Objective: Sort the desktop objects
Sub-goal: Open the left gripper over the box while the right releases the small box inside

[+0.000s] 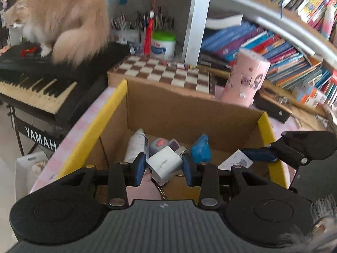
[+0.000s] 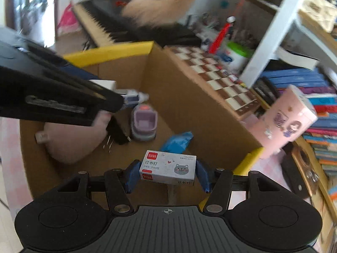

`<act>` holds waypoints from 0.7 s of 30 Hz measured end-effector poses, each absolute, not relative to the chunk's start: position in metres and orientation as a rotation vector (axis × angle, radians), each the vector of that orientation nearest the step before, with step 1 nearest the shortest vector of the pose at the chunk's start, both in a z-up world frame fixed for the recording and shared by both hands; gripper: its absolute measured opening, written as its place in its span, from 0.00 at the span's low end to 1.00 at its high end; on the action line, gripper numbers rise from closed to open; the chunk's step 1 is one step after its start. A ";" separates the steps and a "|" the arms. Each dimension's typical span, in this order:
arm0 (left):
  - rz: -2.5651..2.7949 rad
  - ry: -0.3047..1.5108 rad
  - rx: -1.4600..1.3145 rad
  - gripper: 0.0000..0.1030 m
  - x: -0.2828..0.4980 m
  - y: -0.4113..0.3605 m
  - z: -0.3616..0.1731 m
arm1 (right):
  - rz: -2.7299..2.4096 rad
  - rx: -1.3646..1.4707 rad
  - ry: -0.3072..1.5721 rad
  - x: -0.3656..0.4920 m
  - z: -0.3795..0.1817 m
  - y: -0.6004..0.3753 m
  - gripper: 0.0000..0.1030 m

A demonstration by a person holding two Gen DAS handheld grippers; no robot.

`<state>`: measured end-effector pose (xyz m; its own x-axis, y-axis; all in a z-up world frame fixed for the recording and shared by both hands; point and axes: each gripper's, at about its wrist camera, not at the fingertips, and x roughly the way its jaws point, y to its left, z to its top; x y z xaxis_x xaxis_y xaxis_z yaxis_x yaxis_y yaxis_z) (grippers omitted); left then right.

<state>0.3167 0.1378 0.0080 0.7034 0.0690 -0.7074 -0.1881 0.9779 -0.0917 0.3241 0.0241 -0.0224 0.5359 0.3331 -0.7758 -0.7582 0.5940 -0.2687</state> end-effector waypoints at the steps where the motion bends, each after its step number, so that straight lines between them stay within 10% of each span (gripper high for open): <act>1: 0.144 0.787 -0.158 0.34 0.319 0.136 0.006 | 0.721 -0.653 0.751 0.326 -0.024 0.024 0.55; 14: 0.143 0.812 -0.141 0.34 0.329 0.126 -0.006 | 0.764 -0.697 0.702 0.332 -0.029 0.022 0.59; 21: 0.100 0.585 -0.115 0.67 0.295 0.116 0.041 | 0.697 -0.545 0.596 0.315 0.011 -0.007 0.68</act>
